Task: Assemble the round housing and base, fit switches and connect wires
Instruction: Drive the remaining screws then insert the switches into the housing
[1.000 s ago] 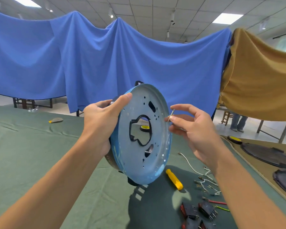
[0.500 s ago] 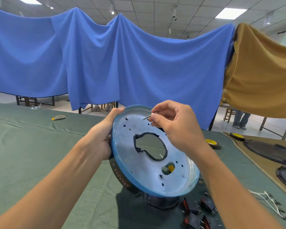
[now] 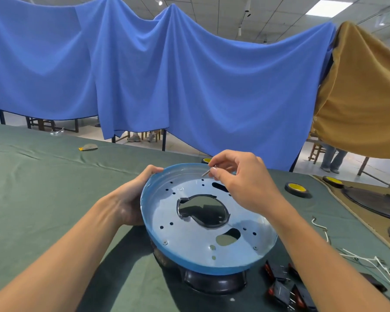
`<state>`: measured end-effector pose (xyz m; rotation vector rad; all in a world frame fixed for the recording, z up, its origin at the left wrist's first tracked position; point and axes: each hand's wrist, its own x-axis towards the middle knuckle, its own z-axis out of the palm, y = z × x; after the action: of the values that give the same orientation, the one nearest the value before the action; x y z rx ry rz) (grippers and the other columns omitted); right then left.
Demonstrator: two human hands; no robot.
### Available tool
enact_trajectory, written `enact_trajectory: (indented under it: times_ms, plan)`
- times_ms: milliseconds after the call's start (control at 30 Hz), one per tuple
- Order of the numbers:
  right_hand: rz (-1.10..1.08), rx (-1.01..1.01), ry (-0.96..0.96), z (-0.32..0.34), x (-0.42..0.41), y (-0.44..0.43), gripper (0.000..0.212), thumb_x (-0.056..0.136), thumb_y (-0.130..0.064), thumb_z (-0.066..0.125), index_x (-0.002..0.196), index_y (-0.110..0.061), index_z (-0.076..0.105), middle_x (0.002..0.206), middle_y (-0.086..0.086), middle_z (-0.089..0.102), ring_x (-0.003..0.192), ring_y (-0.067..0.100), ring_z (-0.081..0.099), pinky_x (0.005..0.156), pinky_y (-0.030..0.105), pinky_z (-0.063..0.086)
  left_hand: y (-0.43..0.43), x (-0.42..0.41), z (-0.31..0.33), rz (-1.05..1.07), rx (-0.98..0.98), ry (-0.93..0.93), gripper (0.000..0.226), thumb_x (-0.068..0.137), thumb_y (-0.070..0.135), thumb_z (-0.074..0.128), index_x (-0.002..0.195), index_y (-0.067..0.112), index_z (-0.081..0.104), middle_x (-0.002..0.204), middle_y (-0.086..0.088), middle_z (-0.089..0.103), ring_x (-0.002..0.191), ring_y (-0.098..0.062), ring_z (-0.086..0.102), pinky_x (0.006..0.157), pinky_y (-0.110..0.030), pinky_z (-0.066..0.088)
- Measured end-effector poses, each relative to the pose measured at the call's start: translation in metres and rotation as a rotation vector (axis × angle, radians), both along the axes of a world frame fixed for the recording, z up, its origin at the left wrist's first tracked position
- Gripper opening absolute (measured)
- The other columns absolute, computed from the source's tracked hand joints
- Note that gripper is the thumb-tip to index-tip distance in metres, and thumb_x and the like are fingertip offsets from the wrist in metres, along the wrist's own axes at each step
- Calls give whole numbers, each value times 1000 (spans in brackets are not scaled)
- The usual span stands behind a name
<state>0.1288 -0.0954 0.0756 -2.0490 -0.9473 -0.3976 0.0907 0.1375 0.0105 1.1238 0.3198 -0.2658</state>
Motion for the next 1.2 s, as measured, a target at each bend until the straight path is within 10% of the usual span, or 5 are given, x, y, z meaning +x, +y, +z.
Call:
enact_trajectory:
  times_ms: [633, 1200]
  plan:
    - [31, -451, -56, 0, 21, 73, 17, 90, -6, 60, 93, -13, 75, 66, -14, 53, 64, 1, 48, 53, 7, 31, 13, 9, -18, -162, 12, -79, 50, 85, 51, 60, 93, 4, 77, 101, -14, 73, 84, -27, 71, 75, -37, 59]
    - [43, -573, -133, -21, 28, 88, 24, 91, -2, 56, 105, -12, 73, 92, 3, 62, 90, 22, 59, 74, 25, 48, 11, 9, -16, -141, -94, 29, 59, 75, 49, 73, 113, 6, 60, 113, -13, 63, 89, -27, 60, 91, -37, 47]
